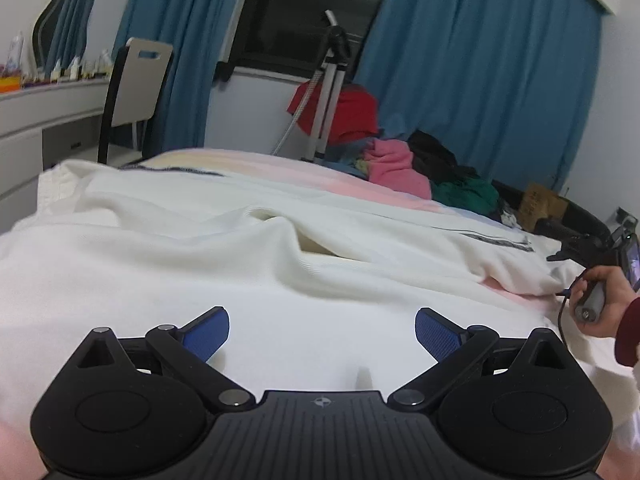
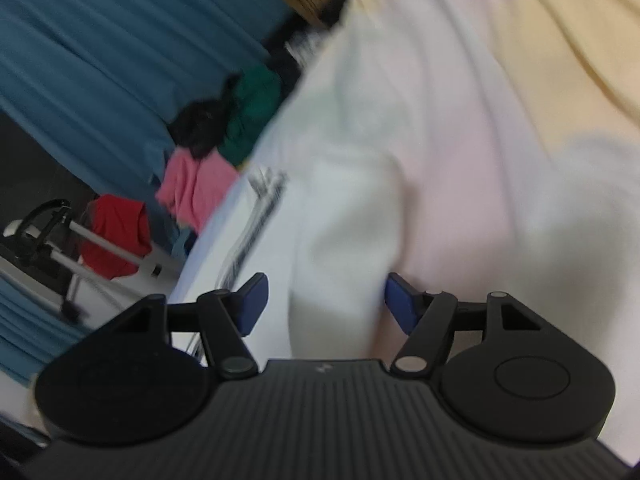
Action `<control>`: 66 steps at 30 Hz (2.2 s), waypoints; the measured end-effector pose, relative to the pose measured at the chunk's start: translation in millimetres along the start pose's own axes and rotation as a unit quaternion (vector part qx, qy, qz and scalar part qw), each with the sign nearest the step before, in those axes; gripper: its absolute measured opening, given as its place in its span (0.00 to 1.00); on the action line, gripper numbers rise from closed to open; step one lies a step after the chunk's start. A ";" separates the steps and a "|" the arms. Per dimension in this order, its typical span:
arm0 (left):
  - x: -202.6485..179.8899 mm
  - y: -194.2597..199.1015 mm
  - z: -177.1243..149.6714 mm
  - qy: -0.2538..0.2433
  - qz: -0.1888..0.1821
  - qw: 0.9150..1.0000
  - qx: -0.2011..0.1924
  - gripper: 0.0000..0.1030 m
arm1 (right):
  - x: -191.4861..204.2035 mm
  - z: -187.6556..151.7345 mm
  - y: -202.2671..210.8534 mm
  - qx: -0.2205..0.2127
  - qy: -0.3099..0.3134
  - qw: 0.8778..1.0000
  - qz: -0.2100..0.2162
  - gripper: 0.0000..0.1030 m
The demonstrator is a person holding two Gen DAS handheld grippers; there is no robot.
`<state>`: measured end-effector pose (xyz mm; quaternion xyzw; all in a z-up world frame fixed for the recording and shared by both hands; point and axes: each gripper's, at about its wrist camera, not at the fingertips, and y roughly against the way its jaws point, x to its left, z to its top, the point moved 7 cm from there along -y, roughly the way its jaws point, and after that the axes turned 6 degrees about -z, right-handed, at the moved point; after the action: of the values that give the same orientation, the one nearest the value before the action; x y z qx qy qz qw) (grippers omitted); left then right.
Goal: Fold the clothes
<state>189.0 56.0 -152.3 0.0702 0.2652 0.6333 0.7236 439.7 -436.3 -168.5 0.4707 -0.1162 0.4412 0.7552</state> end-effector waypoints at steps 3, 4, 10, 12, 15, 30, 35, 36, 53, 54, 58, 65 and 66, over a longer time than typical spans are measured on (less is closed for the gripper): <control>12.4 -13.2 2.7 0.018 -0.001 1.000 -0.006 0.96 | 8.5 2.6 -9.8 -0.035 0.064 0.996 -0.047 0.12; 14.0 -14.3 4.4 0.018 0.000 1.000 -0.010 0.96 | 5.9 5.7 -6.4 -0.047 0.063 0.996 -0.045 0.11; 13.8 12.8 11.6 -0.008 -0.009 1.000 -0.028 0.96 | -14.2 26.7 39.2 -0.095 0.064 0.993 -0.013 0.07; 13.1 29.4 15.6 0.005 -0.019 0.999 -0.034 0.96 | -25.0 33.7 56.3 -0.107 0.060 0.992 -0.009 0.07; 8.8 53.6 20.1 0.008 -0.024 0.999 -0.027 0.97 | -49.6 36.9 69.2 -0.113 0.059 0.992 -0.019 0.07; -13.0 58.6 20.5 -0.045 -0.006 0.999 0.015 0.98 | -79.5 0.0 62.2 -0.070 0.102 0.988 -0.087 0.13; -22.7 68.6 13.4 -0.074 -0.009 0.997 0.006 0.98 | -49.9 -15.9 116.1 -0.084 0.176 0.978 -0.079 0.56; -23.9 70.0 12.4 -0.077 -0.007 0.997 0.006 0.98 | -44.2 -22.0 128.8 -0.084 0.189 0.976 -0.068 0.57; -42.9 99.9 -4.7 -0.123 -0.004 0.992 0.000 1.00 | -7.7 -130.0 314.7 -0.042 0.312 0.946 0.077 0.69; -43.4 99.6 -6.6 -0.130 -0.001 0.992 0.002 1.00 | -5.3 -134.2 318.2 -0.044 0.315 0.944 0.085 0.71; -32.7 92.6 -15.1 -0.120 0.007 0.992 0.026 1.00 | -1.4 -139.9 314.9 -0.025 0.298 0.948 0.109 0.81; 0.4 85.8 -11.8 -0.076 0.047 0.995 0.044 1.00 | -11.4 -135.6 292.8 0.012 0.271 0.959 0.079 0.81; 5.9 86.4 -11.6 -0.070 0.054 0.995 0.044 1.00 | -12.7 -134.1 292.7 0.012 0.265 0.961 0.079 0.81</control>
<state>107.9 75.1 -126.1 0.1602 0.2377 0.6527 0.7013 173.1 -285.2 -69.0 0.3353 0.0573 0.6097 0.7159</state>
